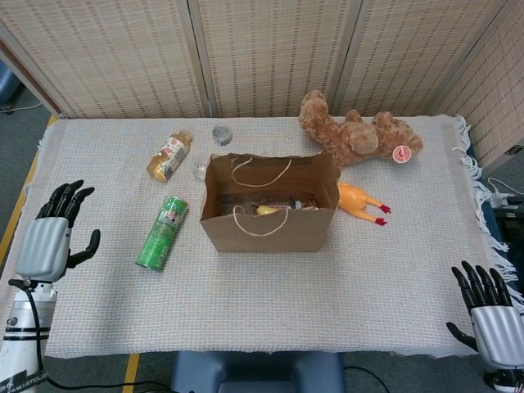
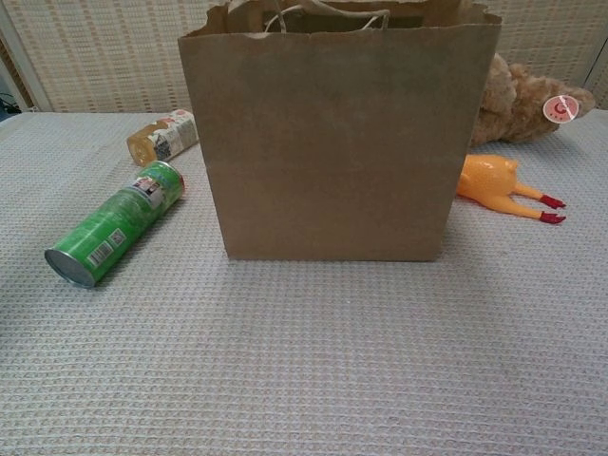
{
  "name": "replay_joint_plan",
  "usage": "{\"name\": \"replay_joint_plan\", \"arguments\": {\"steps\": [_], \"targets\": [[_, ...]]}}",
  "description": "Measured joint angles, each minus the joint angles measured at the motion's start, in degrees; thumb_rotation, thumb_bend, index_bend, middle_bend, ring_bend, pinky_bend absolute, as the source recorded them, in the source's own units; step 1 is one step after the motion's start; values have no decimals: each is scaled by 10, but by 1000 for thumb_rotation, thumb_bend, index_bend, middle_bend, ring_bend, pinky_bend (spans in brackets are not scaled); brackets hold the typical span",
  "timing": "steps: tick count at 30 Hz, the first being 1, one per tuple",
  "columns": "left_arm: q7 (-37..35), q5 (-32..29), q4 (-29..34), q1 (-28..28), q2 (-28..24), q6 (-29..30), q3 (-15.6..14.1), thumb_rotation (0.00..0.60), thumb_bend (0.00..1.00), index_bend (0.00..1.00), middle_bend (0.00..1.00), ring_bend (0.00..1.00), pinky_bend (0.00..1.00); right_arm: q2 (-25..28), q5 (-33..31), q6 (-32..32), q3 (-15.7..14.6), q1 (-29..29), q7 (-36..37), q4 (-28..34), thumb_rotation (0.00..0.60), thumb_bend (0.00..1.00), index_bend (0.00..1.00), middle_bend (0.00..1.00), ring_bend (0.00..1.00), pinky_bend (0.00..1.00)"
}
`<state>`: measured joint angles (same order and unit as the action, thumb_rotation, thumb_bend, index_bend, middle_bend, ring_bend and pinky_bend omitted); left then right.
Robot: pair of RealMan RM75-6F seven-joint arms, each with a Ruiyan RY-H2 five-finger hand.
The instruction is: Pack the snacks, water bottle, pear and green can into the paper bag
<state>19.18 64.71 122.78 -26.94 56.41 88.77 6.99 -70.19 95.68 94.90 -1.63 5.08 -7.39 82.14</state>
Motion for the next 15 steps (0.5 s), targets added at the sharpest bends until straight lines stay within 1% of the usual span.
{"name": "replay_joint_plan", "arguments": {"steps": [4, 9, 11, 15], "targets": [[-28, -6, -11, 26, 8, 2, -17, 600, 438, 55, 0, 0, 151, -1, -1, 0, 1, 0, -3, 0, 600, 0, 43, 0, 0, 0], [-100, -7, -52, 90, 36, -12, -60, 600, 436, 32, 0, 0, 132, -1, -2, 0, 1, 1, -6, 2, 600, 0, 43, 0, 0, 0], [-107, -2, -67, 105, 54, -21, -76, 600, 420, 10, 0, 0, 111, -2, -2, 0, 1, 1, -5, 1, 600, 0, 43, 0, 0, 0], [-95, 9, -78, 120, 78, -30, -92, 600, 403, 0, 0, 0, 93, -1, -2, 0, 1, 1, -4, 1, 600, 0, 43, 0, 0, 0]]}}
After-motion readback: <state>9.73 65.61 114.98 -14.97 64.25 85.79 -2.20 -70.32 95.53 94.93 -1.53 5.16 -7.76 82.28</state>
